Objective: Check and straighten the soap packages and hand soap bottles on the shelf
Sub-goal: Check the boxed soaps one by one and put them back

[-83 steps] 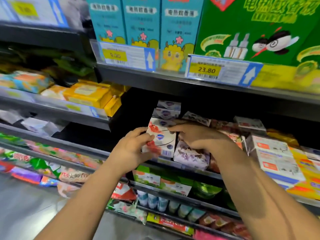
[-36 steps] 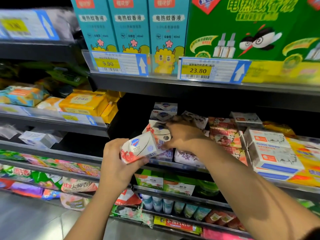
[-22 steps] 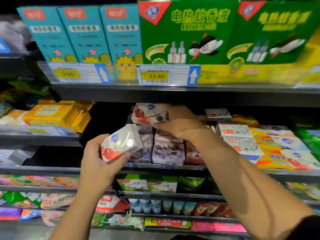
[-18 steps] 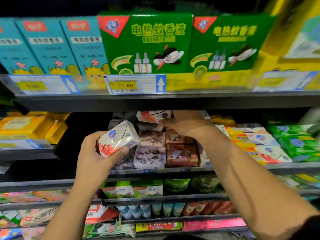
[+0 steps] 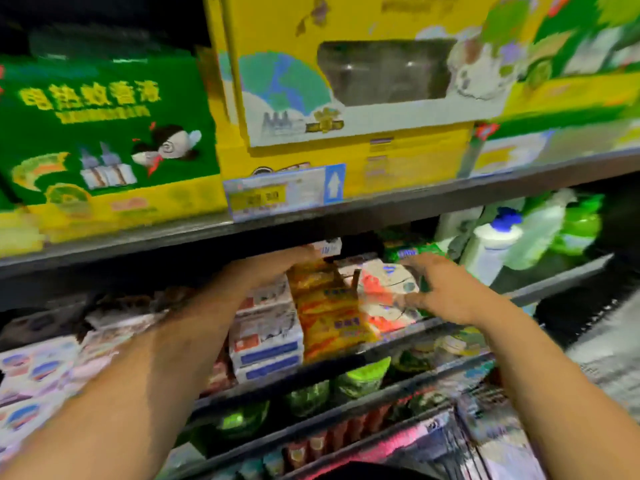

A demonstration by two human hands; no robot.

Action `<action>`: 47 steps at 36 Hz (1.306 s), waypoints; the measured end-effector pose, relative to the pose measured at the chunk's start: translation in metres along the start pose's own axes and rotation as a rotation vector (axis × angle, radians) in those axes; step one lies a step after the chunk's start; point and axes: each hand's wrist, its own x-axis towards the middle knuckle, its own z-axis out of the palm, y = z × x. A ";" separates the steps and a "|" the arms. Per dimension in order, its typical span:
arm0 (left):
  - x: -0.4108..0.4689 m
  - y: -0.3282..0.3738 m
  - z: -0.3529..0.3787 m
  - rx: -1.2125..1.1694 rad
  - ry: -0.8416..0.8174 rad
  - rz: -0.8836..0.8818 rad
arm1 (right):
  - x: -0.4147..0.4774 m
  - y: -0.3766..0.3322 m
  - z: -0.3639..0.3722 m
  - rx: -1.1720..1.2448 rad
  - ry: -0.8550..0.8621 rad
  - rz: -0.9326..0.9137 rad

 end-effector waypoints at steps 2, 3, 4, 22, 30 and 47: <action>0.027 0.010 0.019 0.107 -0.109 -0.071 | 0.000 0.023 0.005 0.015 -0.058 -0.031; 0.038 0.016 0.028 0.109 -0.155 -0.077 | 0.000 0.032 0.007 0.028 -0.067 -0.064; 0.049 0.020 0.036 0.134 -0.184 -0.056 | 0.000 0.038 0.008 0.020 -0.069 -0.098; 0.128 0.020 0.076 0.551 0.005 -0.097 | 0.030 0.074 0.040 0.075 -0.117 -0.287; 0.131 0.017 0.083 0.696 0.040 -0.106 | 0.032 0.081 0.033 0.089 -0.147 -0.327; 0.116 0.022 0.083 1.089 -0.201 -0.022 | 0.034 0.079 0.036 0.121 -0.160 -0.357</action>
